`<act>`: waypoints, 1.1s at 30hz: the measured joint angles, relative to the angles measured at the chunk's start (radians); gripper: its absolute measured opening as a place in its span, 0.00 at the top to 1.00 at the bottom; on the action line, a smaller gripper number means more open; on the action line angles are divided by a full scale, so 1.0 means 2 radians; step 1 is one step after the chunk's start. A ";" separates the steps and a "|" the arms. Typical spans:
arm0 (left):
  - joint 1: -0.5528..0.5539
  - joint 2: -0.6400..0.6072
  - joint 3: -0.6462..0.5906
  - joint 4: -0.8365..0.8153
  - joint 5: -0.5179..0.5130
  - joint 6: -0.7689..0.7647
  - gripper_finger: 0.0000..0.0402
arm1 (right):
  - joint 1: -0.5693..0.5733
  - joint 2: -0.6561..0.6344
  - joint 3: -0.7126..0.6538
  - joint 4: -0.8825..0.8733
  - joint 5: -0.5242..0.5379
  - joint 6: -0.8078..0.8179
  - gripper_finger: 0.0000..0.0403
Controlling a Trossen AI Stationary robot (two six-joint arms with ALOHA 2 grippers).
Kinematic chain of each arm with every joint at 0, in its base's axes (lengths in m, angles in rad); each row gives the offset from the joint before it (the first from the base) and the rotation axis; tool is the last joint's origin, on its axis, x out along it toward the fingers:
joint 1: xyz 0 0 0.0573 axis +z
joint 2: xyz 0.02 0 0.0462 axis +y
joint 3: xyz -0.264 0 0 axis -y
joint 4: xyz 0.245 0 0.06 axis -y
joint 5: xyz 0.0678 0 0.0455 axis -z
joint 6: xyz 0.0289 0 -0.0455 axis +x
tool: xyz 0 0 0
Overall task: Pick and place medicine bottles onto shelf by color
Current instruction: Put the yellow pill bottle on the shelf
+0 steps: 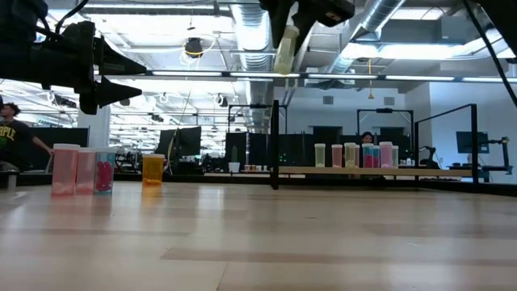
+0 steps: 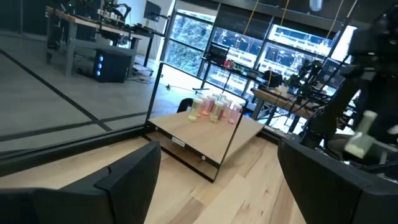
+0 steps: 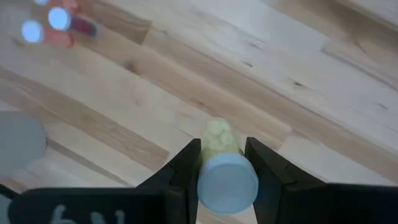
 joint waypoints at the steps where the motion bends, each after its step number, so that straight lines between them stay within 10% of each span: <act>1: 0.000 0.000 0.000 0.000 0.000 0.000 0.22 | -0.007 -0.008 -0.010 -0.001 0.000 0.000 0.71; 20: 0.000 0.000 0.000 0.000 0.000 0.000 0.22 | -0.210 -0.335 -0.525 0.159 -0.012 0.095 0.70; 33: 0.000 0.000 0.000 0.000 0.000 0.000 0.22 | -0.333 -0.427 -0.669 0.199 -0.032 0.318 0.70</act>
